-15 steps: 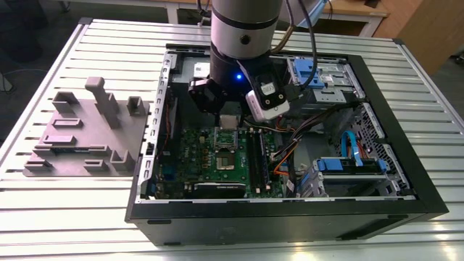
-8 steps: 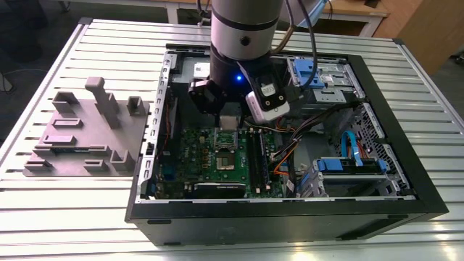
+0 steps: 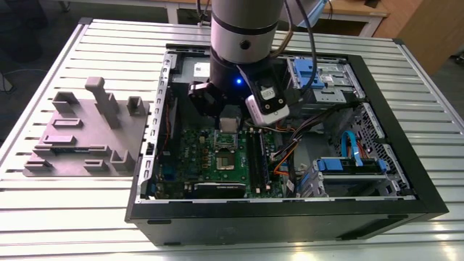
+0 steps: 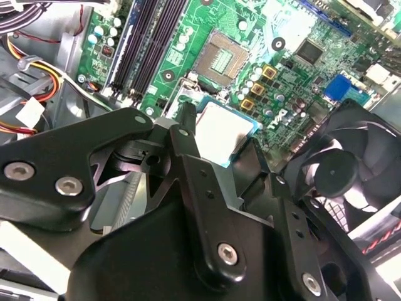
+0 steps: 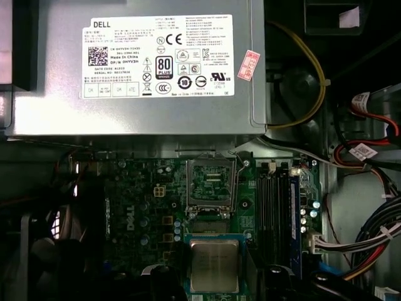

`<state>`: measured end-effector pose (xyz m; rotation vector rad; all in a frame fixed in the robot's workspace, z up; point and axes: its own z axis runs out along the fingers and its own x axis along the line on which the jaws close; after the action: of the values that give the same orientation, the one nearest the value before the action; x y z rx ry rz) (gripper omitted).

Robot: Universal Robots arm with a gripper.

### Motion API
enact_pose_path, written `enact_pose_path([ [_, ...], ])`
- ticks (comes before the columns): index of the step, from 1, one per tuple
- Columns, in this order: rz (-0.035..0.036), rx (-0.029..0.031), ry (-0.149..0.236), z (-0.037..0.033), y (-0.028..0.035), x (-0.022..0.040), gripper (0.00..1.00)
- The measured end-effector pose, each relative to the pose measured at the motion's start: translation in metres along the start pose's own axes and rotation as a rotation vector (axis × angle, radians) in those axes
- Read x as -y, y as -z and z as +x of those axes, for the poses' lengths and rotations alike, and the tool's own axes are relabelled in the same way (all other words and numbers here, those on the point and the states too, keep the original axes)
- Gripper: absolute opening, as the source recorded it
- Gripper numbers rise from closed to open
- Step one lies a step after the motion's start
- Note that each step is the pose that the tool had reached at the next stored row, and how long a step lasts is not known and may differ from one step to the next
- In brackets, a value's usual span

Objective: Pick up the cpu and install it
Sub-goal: 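Place the cpu into insertion slot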

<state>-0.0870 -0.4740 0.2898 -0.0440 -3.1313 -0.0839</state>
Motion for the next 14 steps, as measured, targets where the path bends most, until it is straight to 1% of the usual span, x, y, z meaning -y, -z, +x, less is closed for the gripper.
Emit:
enact_pose_path([
  [7, 0.0000, 0.0000, 0.000, -0.0001, -0.0068, 0.0004, 0.47],
  [14, 0.0002, -0.0001, 0.000, -0.0001, -0.0106, 0.0006, 0.47],
])
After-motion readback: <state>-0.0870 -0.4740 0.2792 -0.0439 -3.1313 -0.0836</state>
